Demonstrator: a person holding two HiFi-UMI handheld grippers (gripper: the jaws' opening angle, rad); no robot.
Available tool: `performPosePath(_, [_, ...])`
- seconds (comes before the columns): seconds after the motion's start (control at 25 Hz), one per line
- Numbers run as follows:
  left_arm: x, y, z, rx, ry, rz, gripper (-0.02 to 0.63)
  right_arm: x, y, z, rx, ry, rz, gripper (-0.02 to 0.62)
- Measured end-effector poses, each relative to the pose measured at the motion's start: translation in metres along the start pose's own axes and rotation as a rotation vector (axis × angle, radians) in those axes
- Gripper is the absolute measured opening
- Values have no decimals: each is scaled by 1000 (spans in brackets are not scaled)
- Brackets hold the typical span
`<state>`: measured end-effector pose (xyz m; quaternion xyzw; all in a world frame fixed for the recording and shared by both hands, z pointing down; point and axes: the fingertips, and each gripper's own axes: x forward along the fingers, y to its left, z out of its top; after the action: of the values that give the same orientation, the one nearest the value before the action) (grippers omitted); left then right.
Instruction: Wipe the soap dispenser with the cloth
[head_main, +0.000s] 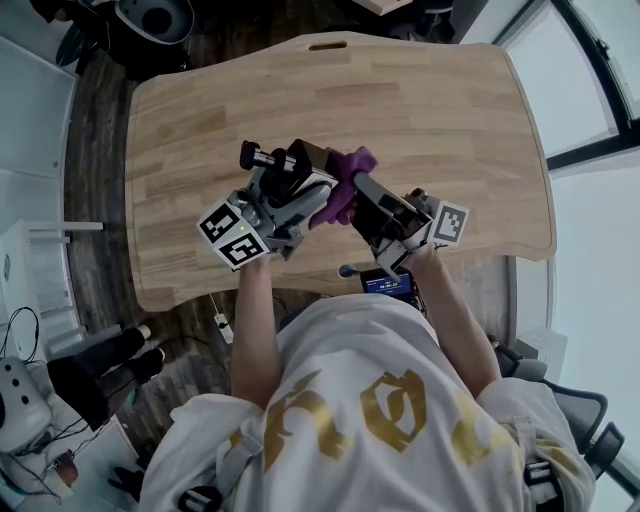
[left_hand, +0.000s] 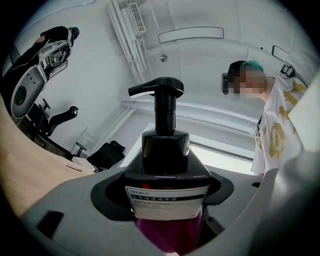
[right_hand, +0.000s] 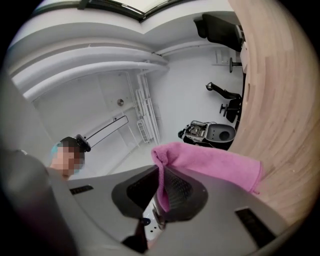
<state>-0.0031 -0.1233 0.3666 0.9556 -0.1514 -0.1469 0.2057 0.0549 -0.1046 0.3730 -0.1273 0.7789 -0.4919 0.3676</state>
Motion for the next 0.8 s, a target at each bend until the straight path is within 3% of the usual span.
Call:
performPosePath(0.08, [-2,7,-6,-7,24,22,356,0,0,7,-51,-8,-12,34])
performPosePath(0.28, [-7,21,-23,-15,78,60,356,0,-16,4,-237,117,-148,34])
performPosePath(0.52, [-10,38,-48,-6,161,116,356,-7,-24,9,-475,182,-271,34])
performPosePath(0.8, [-11,56,-85,20,279,154,356,-18,-46,14,-543,215,-370,34])
